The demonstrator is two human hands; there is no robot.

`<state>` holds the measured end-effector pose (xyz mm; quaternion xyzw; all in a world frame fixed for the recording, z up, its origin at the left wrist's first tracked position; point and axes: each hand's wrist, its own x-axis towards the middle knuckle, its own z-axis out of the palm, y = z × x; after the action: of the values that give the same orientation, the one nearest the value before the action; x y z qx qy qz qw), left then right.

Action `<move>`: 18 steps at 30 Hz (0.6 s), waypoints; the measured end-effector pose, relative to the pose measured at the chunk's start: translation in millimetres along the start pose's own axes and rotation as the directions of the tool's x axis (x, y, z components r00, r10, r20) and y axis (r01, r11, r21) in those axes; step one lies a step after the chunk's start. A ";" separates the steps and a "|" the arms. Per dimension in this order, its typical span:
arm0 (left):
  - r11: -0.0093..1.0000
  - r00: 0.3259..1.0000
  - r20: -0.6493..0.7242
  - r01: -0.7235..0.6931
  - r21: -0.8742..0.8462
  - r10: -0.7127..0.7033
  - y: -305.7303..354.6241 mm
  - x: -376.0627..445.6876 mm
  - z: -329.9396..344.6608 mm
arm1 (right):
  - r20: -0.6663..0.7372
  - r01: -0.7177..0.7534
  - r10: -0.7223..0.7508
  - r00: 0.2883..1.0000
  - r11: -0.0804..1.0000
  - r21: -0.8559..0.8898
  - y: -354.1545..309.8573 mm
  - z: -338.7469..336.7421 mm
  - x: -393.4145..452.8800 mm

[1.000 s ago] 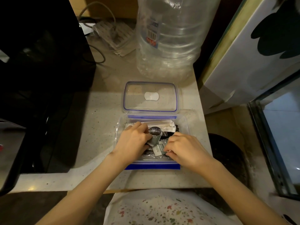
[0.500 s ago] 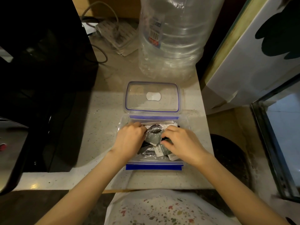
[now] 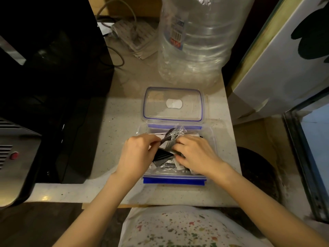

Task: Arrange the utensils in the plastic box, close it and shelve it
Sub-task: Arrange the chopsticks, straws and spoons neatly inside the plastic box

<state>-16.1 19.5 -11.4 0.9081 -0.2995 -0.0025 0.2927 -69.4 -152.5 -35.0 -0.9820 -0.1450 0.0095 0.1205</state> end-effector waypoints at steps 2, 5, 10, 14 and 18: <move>0.999 1.000 0.002 -0.004 -0.033 0.004 2.3 -5.1 -4.3 | -0.029 0.019 -0.017 0.999 0.999 0.049 2.2 -0.5 -0.5; 0.998 0.996 0.085 -0.013 -0.058 0.018 4.2 -12.0 -8.8 | -0.083 -0.016 0.029 0.996 0.988 0.155 5.2 -7.8 -2.2; 0.999 0.947 0.320 0.040 -0.023 -0.030 5.2 -13.4 -4.5 | -0.216 -0.156 0.259 0.941 0.902 0.403 17.2 -28.0 -10.0; 0.997 0.876 0.480 0.018 0.070 -0.049 6.2 -7.2 1.1 | -0.267 -0.222 0.378 0.887 0.853 0.472 22.6 -45.7 -26.4; 0.995 0.813 0.577 0.033 0.095 -0.082 6.2 -1.2 11.1 | -0.225 -0.292 0.442 0.868 0.823 0.487 17.9 -51.4 -39.8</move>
<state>-22.5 10.3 -17.5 0.8838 -0.3468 -0.2754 0.1505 -99.6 -192.5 10.0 -0.9259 0.0776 -0.0984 0.3563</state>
